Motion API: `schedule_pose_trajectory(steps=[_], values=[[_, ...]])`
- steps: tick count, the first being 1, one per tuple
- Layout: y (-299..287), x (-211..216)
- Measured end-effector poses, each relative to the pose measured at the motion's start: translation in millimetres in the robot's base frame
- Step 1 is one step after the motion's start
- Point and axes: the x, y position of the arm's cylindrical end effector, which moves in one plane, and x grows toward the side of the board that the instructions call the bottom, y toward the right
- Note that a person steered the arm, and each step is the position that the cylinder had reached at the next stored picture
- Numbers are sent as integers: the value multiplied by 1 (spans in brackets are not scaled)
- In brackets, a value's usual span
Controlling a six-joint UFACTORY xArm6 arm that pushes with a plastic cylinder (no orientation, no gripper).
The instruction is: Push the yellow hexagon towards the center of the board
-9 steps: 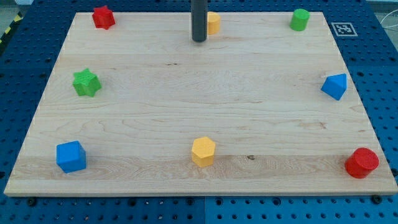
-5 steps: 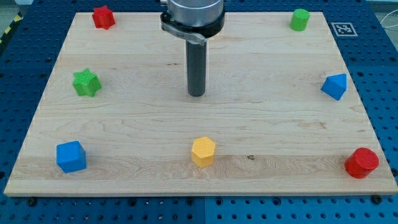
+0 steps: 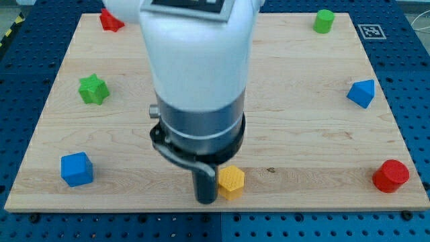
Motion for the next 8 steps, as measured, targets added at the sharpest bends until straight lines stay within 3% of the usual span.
schedule_pose_trajectory(steps=[1,3,4,5,7,8], values=[[2,0],[82,-1],[80,-20],[41,-23],[37,-9],[30,-24]])
